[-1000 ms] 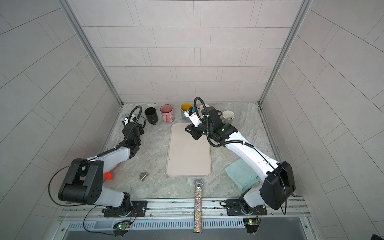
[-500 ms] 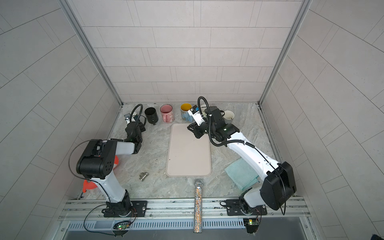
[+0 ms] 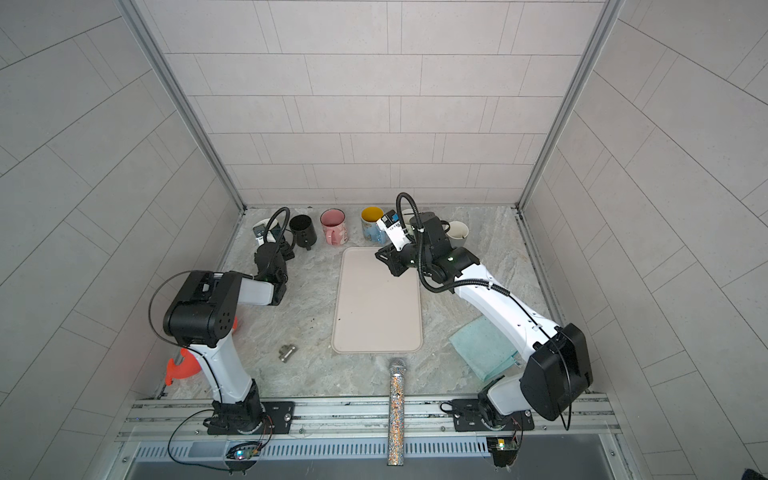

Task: Turn the mug right side up
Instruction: 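Lower the dark green mug beside the black mug with the left gripper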

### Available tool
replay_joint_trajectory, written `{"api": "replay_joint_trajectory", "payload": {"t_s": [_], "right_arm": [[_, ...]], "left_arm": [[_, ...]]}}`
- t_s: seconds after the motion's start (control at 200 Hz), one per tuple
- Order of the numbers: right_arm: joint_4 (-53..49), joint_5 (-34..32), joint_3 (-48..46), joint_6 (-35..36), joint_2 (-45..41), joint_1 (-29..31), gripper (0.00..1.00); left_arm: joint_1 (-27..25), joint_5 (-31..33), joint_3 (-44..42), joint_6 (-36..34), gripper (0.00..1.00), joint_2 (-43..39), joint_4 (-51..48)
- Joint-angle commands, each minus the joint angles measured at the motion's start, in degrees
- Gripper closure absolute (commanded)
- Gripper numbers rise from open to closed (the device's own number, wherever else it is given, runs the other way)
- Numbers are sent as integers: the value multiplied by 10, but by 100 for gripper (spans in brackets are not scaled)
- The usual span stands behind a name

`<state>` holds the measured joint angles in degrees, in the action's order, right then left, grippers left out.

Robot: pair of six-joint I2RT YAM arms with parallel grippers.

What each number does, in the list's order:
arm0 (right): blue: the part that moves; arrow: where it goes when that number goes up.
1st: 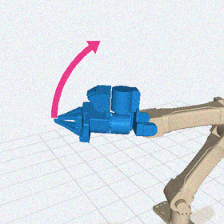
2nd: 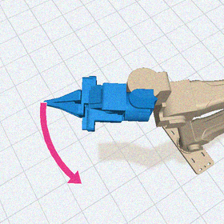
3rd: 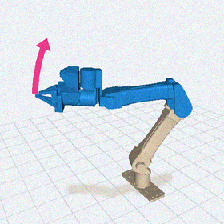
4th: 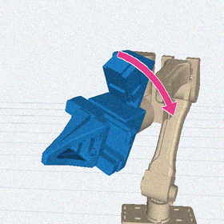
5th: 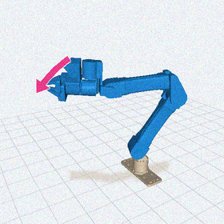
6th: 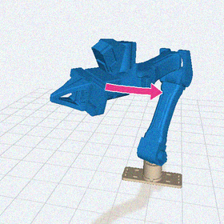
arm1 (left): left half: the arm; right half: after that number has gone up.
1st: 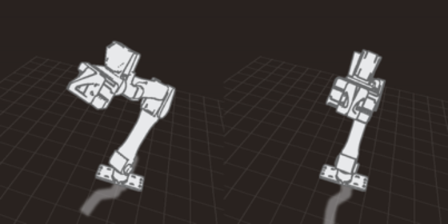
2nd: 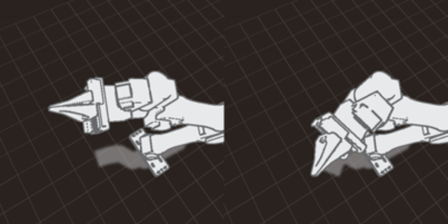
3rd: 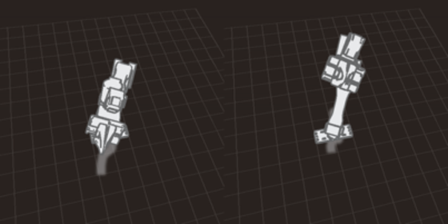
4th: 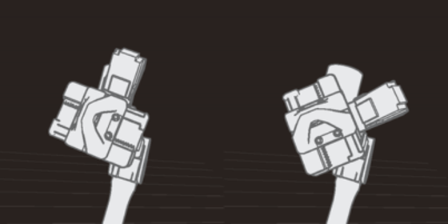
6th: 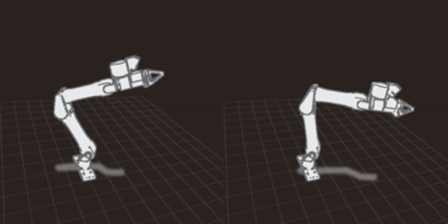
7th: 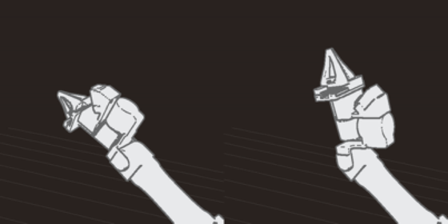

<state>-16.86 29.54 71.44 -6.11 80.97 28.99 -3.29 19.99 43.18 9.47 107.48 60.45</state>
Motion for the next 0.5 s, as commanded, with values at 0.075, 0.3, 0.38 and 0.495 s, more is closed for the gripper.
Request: {"api": "replay_joint_trajectory", "payload": {"t_s": [0.075, 0.3, 0.38, 0.495], "right_arm": [[16, 4, 0, -4, -15, -2, 85], [16, 4, 1, -8, -13, -2, 85], [17, 5, 2, -11, -11, -2, 85], [18, 7, 4, -14, -8, -2, 85]], "left_arm": [[1, 26, 6, -22, 100, 15, 120], [1, 38, 0, -31, 100, 29, 135], [1, 43, -1, -31, 100, 32, 137], [1, 54, -4, -40, 100, 34, 138]]}}
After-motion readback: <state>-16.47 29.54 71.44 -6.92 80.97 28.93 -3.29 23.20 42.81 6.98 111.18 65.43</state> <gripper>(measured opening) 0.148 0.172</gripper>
